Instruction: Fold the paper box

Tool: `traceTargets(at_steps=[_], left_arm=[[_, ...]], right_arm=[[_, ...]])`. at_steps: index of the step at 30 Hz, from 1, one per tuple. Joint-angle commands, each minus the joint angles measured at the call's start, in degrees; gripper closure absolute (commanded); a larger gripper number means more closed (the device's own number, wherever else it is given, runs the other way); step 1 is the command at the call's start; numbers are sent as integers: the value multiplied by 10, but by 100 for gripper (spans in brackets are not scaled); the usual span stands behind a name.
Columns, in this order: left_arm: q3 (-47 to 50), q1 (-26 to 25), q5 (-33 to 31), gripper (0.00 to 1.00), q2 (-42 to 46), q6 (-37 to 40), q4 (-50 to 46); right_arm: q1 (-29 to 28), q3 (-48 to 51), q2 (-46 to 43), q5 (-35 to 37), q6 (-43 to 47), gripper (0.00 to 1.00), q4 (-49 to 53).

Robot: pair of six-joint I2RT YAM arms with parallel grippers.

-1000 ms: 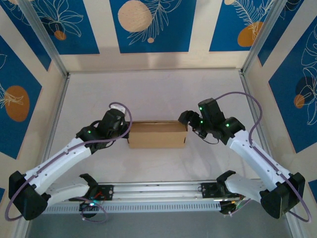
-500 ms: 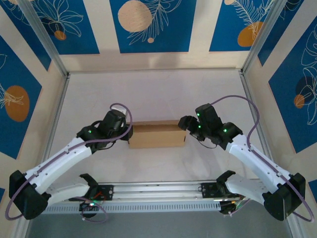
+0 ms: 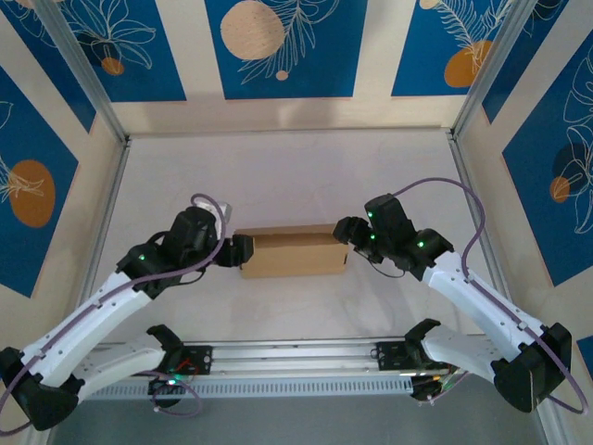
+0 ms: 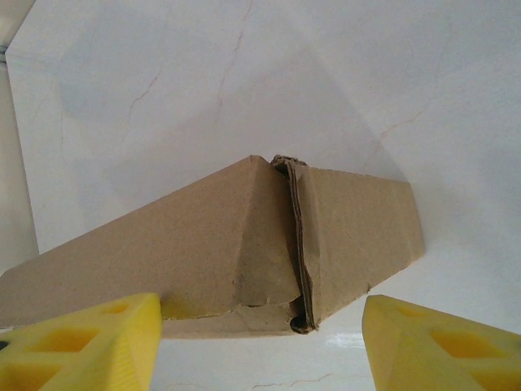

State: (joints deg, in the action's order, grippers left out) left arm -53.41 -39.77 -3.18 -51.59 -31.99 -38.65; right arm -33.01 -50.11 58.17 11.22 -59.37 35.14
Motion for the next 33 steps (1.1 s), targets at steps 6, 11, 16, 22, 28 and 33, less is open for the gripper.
traceTargets(at_steps=[6,11,16,22,28,33], left_arm=[[20,95,87,25,-11,-90,65],[38,118,97,29,-35,-113,87],[88,118,114,33,-33,-144,120],[172,118,104,39,8,-195,149],[191,119,100,41,19,-202,141],[182,118,91,41,14,-192,129]], right_arm=[[-4,10,0,18,12,37,25],[-4,13,-1,15,10,39,24],[-5,16,-6,18,10,40,24],[-4,14,-6,19,10,40,26],[2,-12,-8,21,39,39,41],[34,-35,-17,-6,82,39,46]])
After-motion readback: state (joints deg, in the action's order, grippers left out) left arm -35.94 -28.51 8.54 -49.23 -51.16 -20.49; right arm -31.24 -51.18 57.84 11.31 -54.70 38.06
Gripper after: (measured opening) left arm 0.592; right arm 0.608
